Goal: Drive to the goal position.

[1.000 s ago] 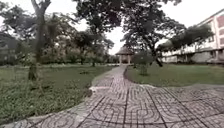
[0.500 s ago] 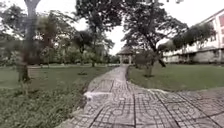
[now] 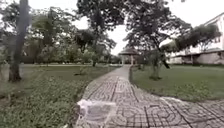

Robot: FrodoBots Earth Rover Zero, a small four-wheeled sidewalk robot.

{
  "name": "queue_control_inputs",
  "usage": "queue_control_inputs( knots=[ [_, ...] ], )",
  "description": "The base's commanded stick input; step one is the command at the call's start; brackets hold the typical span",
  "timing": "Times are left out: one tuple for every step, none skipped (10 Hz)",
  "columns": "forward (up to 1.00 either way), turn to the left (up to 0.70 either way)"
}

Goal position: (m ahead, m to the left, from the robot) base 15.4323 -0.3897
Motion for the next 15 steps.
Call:
queue_control_inputs(
  knots=[
    [1.00,0.00],
    [1.00,0.00],
    [1.00,-0.03],
    [1.00,-0.20],
    [1.00,-0.05],
    [1.00,0.00],
    [1.00,0.00],
    [1.00,0.00],
    [1.00,0.00],
    [1.00,0.00],
    [1.00,0.00],
    [1.00,0.00],
    [1.00,0.00],
    [1.00,0.00],
    [1.00,-0.02]
  ],
)
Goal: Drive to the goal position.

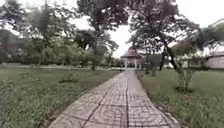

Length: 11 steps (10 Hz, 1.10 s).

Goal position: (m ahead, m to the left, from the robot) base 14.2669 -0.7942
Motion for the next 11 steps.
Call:
queue_control_inputs(
  knots=[
    [1.00,-0.27],
    [1.00,-0.27],
    [1.00,-0.27],
    [1.00,0.00],
    [1.00,0.00],
    [1.00,0.00],
    [1.00,-0.27],
    [1.00,-0.27],
    [1.00,-0.27],
    [1.00,-0.27],
    [1.00,-0.27]
  ],
)
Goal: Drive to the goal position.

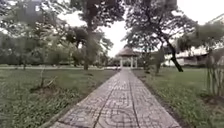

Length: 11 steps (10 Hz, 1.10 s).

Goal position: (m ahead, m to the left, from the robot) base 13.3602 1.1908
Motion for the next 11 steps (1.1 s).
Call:
queue_control_inputs(
  knots=[
    [1.00,-0.17],
    [1.00,-0.03],
    [1.00,0.00],
    [1.00,0.00],
    [1.00,-0.14],
    [1.00,-0.27],
    [1.00,-0.19],
    [1.00,-0.10],
    [1.00,0.00],
    [1.00,0.00],
    [1.00,0.00]
  ],
)
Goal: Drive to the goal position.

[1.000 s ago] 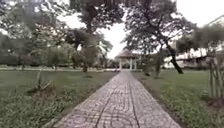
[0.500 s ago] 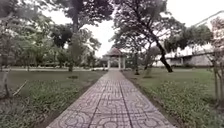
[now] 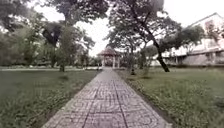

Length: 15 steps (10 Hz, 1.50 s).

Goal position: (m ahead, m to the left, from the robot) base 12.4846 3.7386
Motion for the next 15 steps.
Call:
queue_control_inputs(
  knots=[
    [1.00,0.02],
    [1.00,0.26],
    [1.00,0.24],
    [1.00,0.04],
    [1.00,0.00],
    [1.00,0.00],
    [1.00,0.00],
    [1.00,0.00],
    [1.00,0.00],
    [1.00,0.26],
    [1.00,0.13],
    [1.00,0.00],
    [1.00,0.00],
    [1.00,0.00],
    [1.00,0.00]
  ],
)
